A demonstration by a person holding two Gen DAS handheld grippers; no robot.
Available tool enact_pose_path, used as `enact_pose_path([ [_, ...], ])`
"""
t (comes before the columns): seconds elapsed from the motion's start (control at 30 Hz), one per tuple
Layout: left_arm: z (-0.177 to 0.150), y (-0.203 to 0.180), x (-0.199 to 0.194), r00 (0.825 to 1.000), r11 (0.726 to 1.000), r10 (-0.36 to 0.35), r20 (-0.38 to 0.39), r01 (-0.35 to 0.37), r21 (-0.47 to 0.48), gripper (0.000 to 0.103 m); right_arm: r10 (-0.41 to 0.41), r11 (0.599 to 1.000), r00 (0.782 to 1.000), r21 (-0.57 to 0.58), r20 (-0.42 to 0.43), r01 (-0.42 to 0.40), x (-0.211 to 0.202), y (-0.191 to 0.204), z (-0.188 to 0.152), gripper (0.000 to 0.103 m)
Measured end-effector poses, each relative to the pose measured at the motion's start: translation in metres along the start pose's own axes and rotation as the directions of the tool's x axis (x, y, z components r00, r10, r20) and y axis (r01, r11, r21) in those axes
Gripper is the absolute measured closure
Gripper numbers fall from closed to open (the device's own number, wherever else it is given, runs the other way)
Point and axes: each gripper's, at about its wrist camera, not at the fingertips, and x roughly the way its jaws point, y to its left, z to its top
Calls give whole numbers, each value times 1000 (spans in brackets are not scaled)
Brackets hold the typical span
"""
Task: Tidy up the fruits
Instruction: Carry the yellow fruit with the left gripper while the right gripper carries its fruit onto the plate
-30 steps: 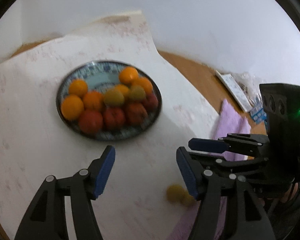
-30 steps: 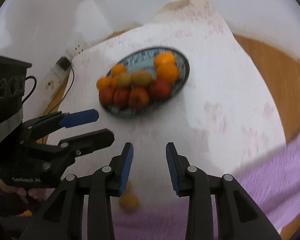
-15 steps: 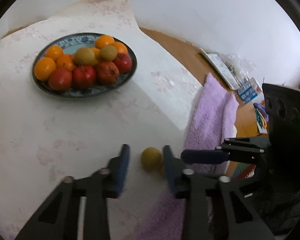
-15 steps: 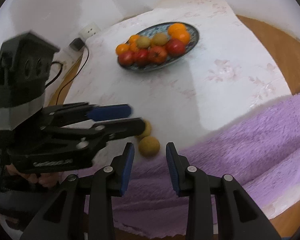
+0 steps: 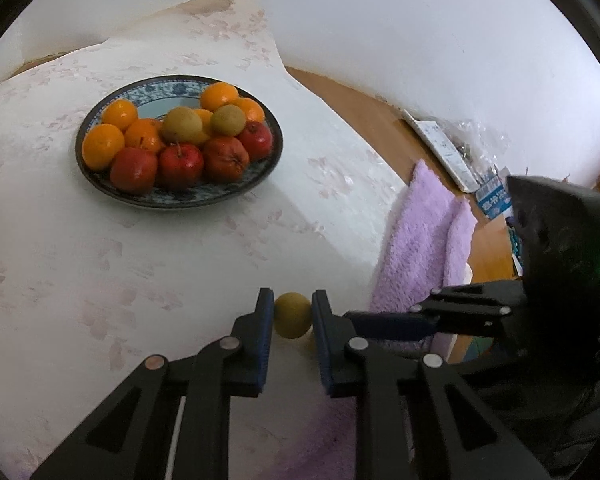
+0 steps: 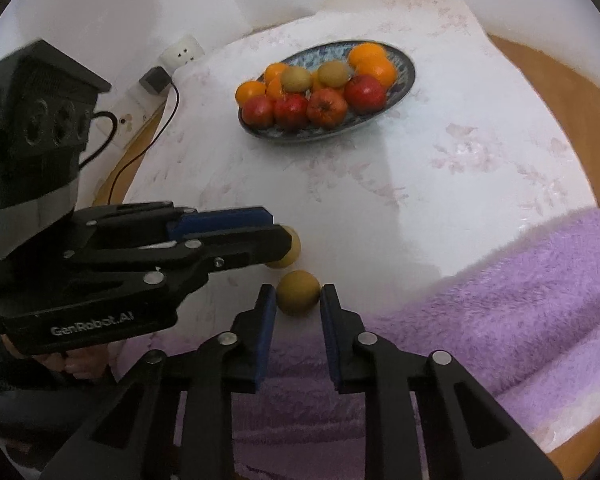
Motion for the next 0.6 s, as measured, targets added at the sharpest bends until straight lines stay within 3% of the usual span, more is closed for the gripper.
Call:
enact_pose_path([
  [0.2, 15, 9, -17, 998, 999, 39, 48, -38, -13, 83, 5, 1000, 999, -5, 52, -4, -9, 1, 19, 78],
  [0.47, 77, 40, -37, 981, 992, 125, 150, -122, -31, 83, -9, 1000, 979, 11, 202, 7, -25, -21, 117, 78],
  [0.6, 110, 59, -28, 976, 989, 147, 161, -145, -24, 83, -30, 998, 982, -54, 188, 41, -4, -19, 163, 78],
])
